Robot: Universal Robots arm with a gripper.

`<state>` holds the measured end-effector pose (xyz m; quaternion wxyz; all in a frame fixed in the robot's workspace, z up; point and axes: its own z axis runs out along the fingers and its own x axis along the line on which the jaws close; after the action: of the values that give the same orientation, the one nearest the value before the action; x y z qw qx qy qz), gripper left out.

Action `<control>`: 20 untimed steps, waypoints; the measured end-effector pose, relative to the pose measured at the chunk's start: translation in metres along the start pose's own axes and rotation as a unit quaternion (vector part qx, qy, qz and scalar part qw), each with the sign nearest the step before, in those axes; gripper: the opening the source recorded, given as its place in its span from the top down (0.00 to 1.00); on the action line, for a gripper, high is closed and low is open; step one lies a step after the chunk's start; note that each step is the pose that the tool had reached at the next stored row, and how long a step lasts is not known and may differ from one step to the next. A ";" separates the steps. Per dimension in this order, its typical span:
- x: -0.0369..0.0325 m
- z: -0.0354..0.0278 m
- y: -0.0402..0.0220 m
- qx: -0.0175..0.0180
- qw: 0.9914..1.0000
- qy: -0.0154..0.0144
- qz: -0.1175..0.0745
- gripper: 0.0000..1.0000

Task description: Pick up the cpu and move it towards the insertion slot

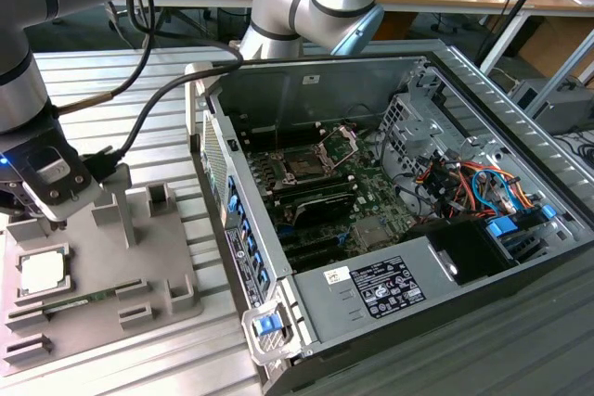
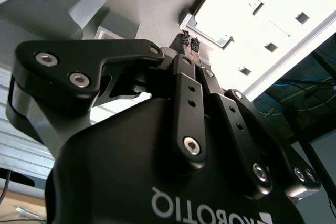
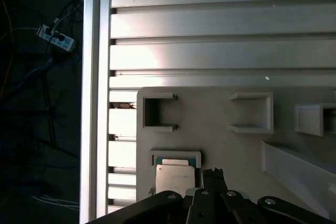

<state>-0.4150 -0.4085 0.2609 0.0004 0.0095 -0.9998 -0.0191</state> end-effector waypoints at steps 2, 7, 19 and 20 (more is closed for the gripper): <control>0.0000 0.0007 0.0000 0.000 1.000 0.000 0.000 0.89; 0.0001 0.0021 -0.0001 0.000 1.000 0.000 0.000 0.89; 0.0010 0.0048 -0.0001 0.000 1.000 0.000 0.000 0.89; 0.0015 0.0048 -0.0001 0.000 1.000 0.000 0.000 0.89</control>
<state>-0.4165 -0.4084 0.2561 0.0004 0.0095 -0.9998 -0.0191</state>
